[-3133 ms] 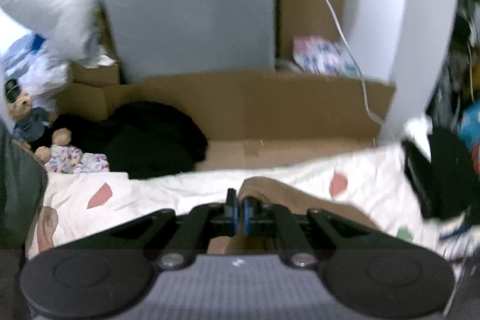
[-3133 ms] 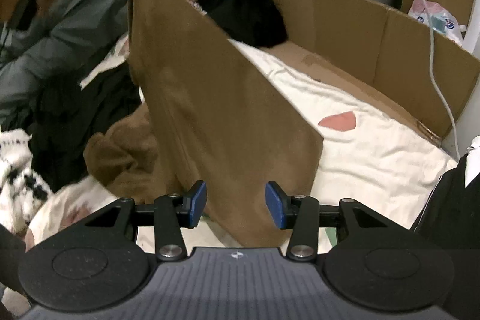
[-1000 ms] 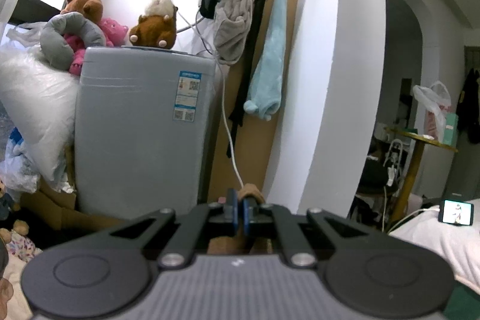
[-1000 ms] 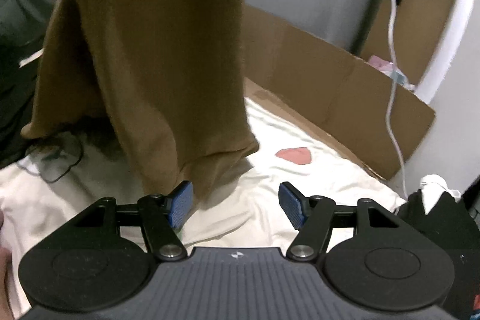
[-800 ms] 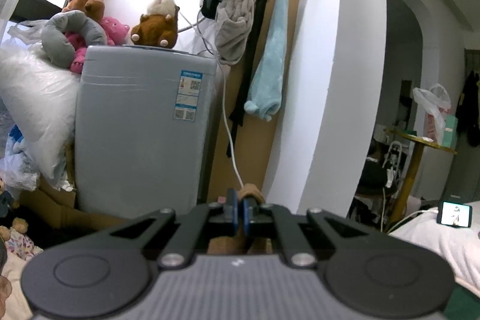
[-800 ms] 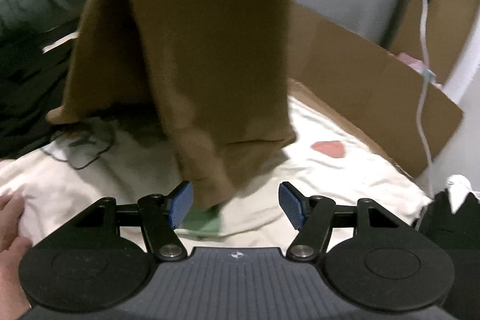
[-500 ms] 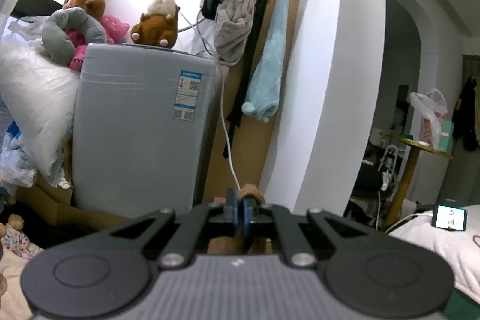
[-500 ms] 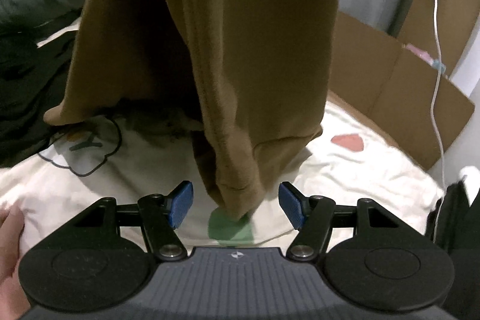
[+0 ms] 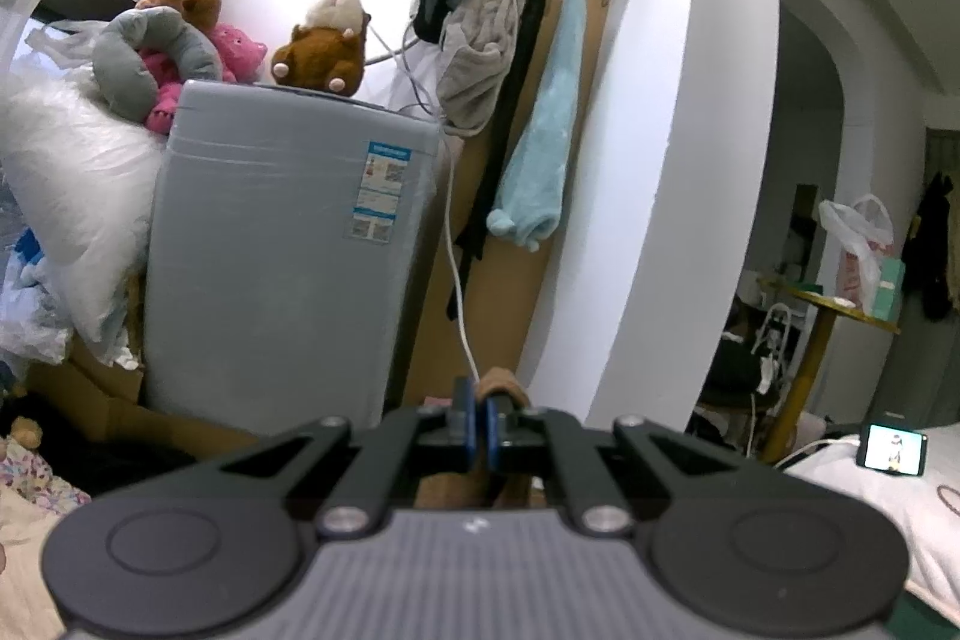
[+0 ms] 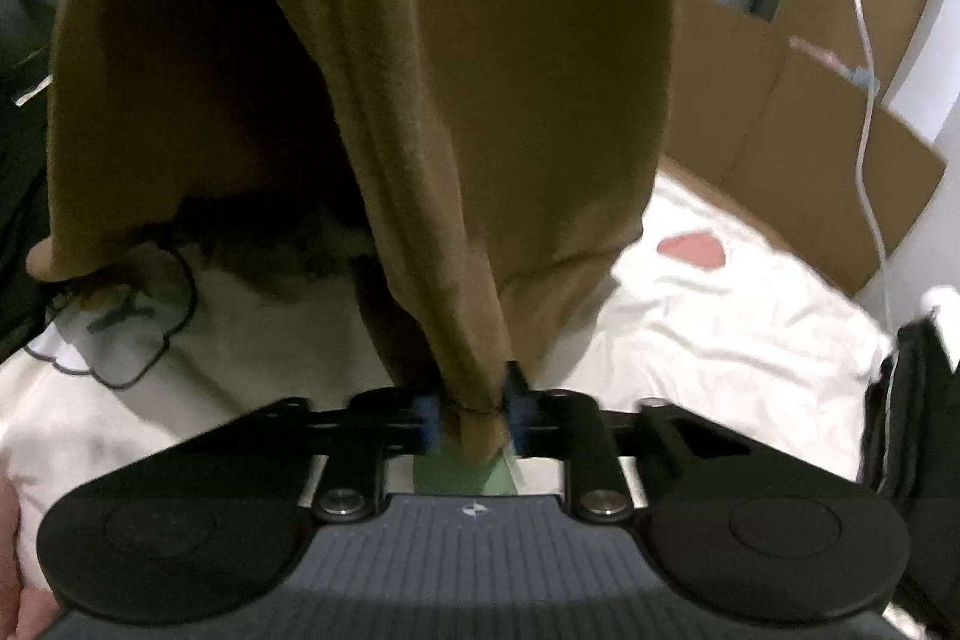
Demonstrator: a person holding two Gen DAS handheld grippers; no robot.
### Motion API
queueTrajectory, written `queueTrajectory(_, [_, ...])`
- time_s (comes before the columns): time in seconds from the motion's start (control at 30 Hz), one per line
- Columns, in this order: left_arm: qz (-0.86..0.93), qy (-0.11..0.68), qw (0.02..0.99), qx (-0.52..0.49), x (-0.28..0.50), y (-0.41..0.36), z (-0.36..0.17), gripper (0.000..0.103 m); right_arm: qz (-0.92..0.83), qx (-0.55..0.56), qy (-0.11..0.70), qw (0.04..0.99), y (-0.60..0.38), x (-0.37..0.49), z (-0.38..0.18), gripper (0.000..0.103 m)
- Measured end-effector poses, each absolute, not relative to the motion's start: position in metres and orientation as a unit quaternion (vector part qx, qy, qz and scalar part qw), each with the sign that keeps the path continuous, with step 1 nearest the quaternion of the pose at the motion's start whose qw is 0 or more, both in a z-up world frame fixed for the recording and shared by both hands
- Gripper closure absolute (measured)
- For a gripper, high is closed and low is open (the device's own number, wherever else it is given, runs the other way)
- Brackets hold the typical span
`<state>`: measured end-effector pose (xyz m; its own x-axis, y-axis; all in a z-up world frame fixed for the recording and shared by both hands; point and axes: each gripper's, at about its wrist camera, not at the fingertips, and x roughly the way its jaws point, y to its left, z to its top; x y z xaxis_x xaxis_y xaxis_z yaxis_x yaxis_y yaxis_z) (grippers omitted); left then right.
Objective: Fold clothes
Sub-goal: 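Lift the shirt high with both grippers, holding it stretched out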
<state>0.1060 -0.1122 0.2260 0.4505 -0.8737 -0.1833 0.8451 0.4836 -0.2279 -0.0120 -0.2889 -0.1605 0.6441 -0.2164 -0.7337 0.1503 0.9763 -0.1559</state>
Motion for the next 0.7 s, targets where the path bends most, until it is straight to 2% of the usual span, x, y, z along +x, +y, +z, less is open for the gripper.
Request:
queueTrajectory(0.07, [-0.499,0.135,0.855,-0.052,0.108,-0.107,0.226,0.099,-0.102,-0.037,0.407,0.907,-0.297,-0.015,-0.157,0.090])
queueTrajectory(0.27, [-0.465,0.128,0.873,-0.072,0.124,-0.085,0.226,0.099,-0.112,-0.027,0.378,0.919,-0.343,-0.031,-0.120,0.092])
queueTrajectory(0.57, [-0.407,0.115,0.902,-0.083,0.143,-0.050,0.231,0.099,-0.161,-0.054,0.301,0.938,-0.413,-0.040,-0.028,0.093])
queueTrajectory(0.7, [-0.390,0.100,0.910,-0.096,0.147,-0.038,0.242,0.099,-0.155,-0.071,0.264,0.949,-0.434,-0.044,0.029,0.094])
